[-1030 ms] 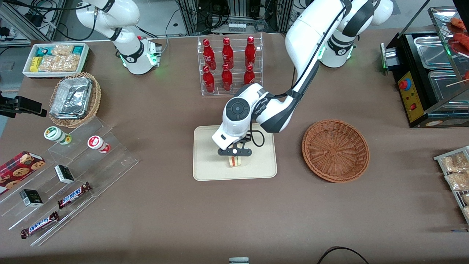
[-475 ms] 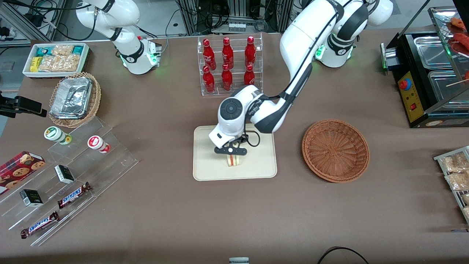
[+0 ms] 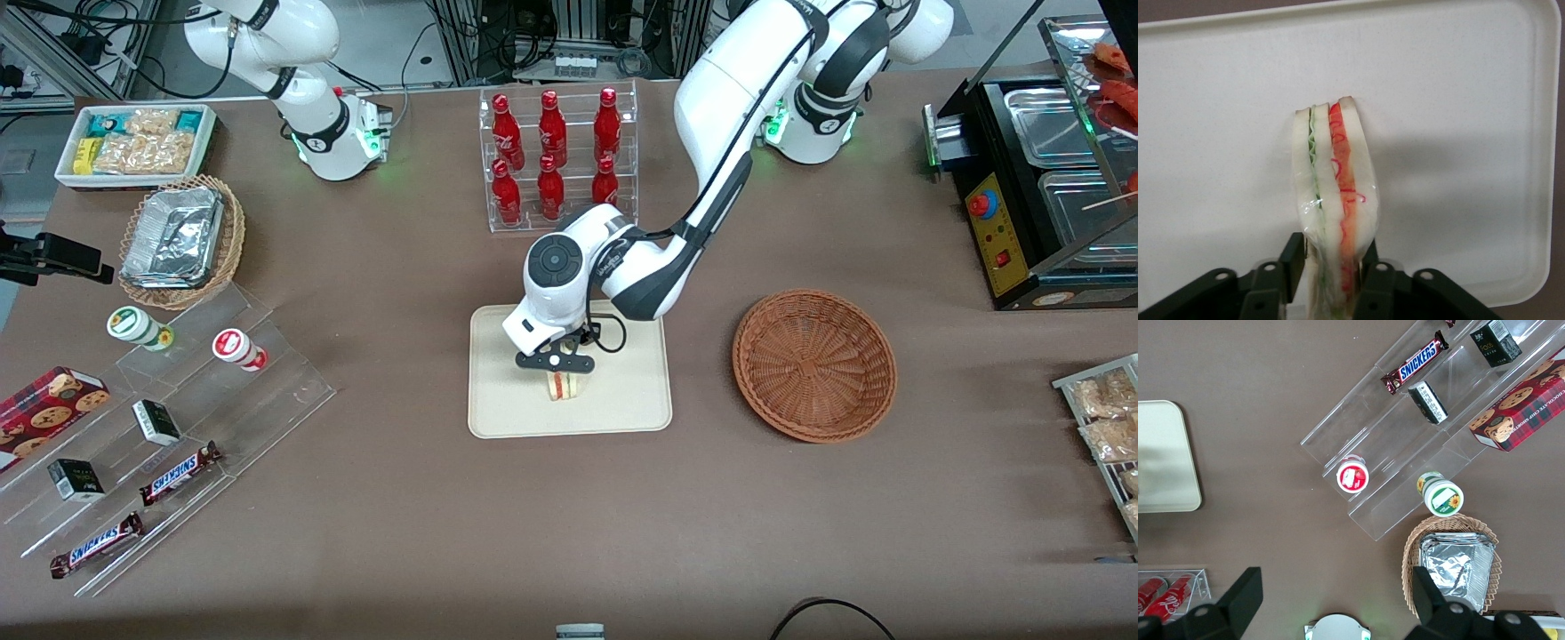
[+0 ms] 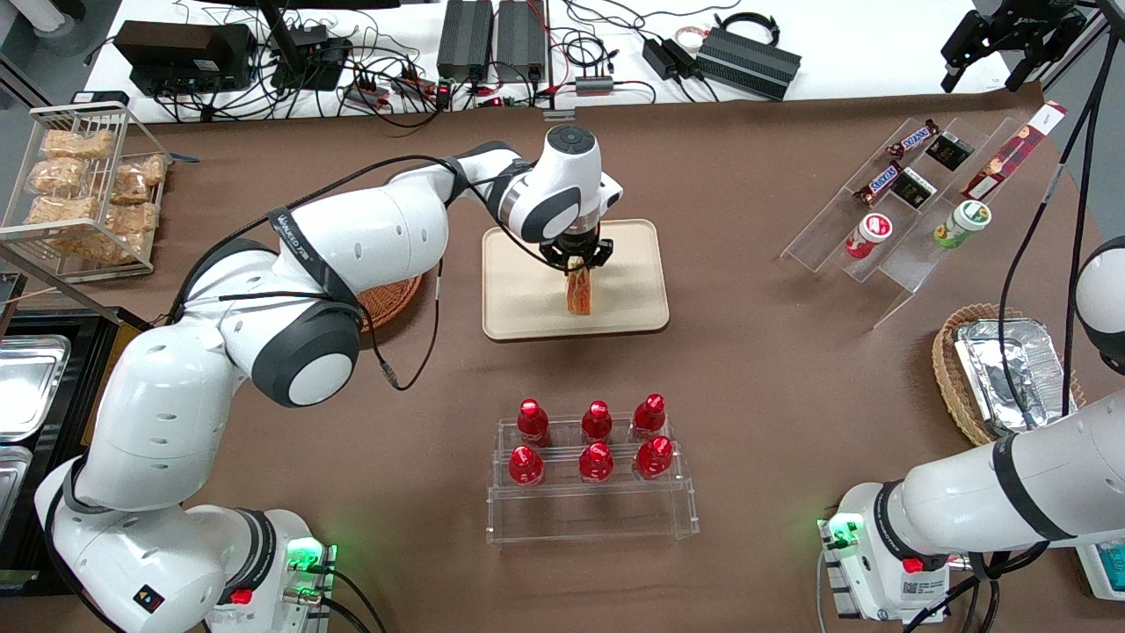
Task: Place sandwich from basket to tray
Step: 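Lower the sandwich onto the tray and open the left gripper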
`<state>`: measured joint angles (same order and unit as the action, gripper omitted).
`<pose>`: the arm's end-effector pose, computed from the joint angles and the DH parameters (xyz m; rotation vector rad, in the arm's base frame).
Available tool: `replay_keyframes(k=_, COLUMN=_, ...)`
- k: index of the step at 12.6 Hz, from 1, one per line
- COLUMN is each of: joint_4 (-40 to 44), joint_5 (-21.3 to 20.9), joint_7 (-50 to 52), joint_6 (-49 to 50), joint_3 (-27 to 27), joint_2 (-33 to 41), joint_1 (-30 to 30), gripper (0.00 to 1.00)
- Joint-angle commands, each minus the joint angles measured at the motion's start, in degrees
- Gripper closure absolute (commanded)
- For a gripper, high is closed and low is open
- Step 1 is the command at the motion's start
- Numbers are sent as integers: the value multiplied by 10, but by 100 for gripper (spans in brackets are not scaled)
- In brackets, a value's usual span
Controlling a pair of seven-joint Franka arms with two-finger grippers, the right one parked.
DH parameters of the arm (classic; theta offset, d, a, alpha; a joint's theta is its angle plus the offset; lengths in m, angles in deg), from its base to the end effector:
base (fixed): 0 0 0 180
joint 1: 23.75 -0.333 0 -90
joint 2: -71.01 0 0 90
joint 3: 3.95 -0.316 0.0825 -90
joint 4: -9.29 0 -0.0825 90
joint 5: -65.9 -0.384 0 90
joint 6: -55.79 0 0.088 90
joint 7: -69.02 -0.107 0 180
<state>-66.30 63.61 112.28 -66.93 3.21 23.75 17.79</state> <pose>0.5079 -0.5431 0.2438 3.0957 -0.1185 -0.0605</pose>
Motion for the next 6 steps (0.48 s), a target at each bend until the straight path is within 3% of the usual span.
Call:
replay_keyframes(k=1, joint_4=13, joint_5=-12, joint_7=16, joint_6=6, joint_3=-5, joint_2=14, joint_1=0, gripper=0)
replay_keyframes(k=3, joint_4=12, joint_5=-11, joint_7=17, joint_6=33, joint_3=-10, joint_2=45, joint_1=-4, gripper=0)
replay_keyframes(k=6, joint_4=12, joint_5=-4, joint_7=18, joint_6=117, joint_3=-59, joint_2=112, joint_1=-5, gripper=0)
